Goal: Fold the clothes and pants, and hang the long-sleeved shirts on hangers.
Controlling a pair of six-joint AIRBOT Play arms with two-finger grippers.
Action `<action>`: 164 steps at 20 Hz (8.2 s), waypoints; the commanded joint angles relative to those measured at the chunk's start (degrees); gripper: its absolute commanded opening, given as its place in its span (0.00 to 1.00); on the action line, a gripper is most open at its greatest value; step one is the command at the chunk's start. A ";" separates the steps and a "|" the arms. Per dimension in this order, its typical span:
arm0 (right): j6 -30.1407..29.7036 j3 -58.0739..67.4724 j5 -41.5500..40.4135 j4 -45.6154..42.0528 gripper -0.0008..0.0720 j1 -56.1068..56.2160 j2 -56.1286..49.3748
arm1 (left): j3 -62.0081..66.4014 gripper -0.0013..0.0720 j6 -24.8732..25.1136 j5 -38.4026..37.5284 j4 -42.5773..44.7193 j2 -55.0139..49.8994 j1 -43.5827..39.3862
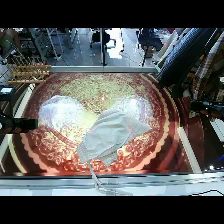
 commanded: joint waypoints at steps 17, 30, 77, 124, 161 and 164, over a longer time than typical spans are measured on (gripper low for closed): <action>0.31 0.02 0.04 0.90 0.03 0.07 0.04 | -0.15 0.59 0.02 2.43 -4.85 -0.13 0.04; -6.43 -11.43 26.25 33.22 0.76 0.79 -15.93 | -20.94 0.90 19.39 11.61 -21.29 -5.38 -30.34; -9.79 28.50 -11.43 33.14 0.14 19.21 -33.88 | 21.94 0.04 26.38 33.46 -19.98 -36.48 -5.66; 1.57 -38.21 9.38 34.77 0.03 36.46 -9.90 | 18.38 0.68 13.99 -1.84 -44.41 -54.21 14.80; 15.54 31.15 32.17 -21.79 0.03 36.15 9.33 | 34.45 0.04 31.08 -3.21 -66.90 -20.22 4.44; 18.80 16.02 15.96 -19.76 0.03 30.25 -1.22 | 34.45 0.04 28.00 1.84 -57.96 -35.85 -0.87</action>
